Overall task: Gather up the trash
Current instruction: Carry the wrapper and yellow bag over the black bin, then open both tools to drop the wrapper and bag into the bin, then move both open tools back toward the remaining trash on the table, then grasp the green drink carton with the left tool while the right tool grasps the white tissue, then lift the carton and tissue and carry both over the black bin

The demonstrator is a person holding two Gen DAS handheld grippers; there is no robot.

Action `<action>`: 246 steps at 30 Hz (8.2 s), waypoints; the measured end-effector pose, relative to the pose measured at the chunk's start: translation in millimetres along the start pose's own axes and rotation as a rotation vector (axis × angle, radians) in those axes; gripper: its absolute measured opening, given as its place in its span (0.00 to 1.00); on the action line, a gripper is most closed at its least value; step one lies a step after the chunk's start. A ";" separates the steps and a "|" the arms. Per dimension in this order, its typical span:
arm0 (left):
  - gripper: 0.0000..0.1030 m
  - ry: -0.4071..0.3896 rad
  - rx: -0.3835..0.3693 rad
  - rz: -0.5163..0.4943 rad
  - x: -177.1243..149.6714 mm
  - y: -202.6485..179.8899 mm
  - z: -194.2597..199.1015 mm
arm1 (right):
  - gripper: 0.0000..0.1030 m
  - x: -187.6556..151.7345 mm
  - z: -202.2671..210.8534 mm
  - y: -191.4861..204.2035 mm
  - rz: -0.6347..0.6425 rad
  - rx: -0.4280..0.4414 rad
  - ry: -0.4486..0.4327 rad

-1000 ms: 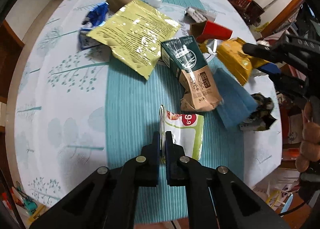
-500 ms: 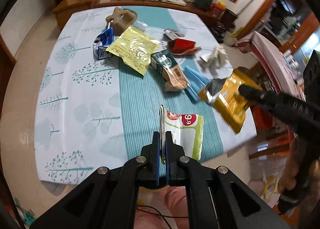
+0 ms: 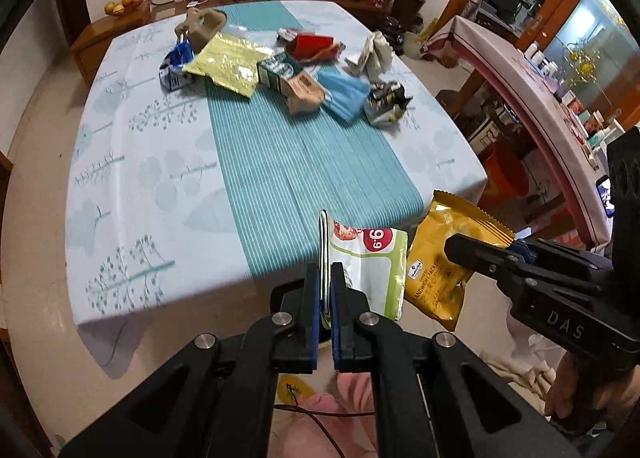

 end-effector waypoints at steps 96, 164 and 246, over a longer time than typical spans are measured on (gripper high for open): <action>0.62 -0.148 0.096 0.046 22.5 -23.7 40.9 | 0.46 -8.0 35.1 -19.9 -0.055 0.004 -0.155; 0.39 0.057 0.296 0.622 226.7 98.9 -203.3 | 0.41 296.4 -200.1 -121.3 0.120 0.079 0.076; 0.39 0.287 0.186 0.294 -152.3 38.5 -282.5 | 0.36 -159.9 -254.3 -111.1 -0.057 0.028 0.283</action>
Point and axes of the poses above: each gripper's, at about its wrist camera, not at the fingertips, and z roughly against the way its jaws point, y to its left, x to its top, the point moved 8 cm from there along -z, roughly the way its jaws point, and after that the axes turned 11 degrees about -x, right-handed, at the moved point
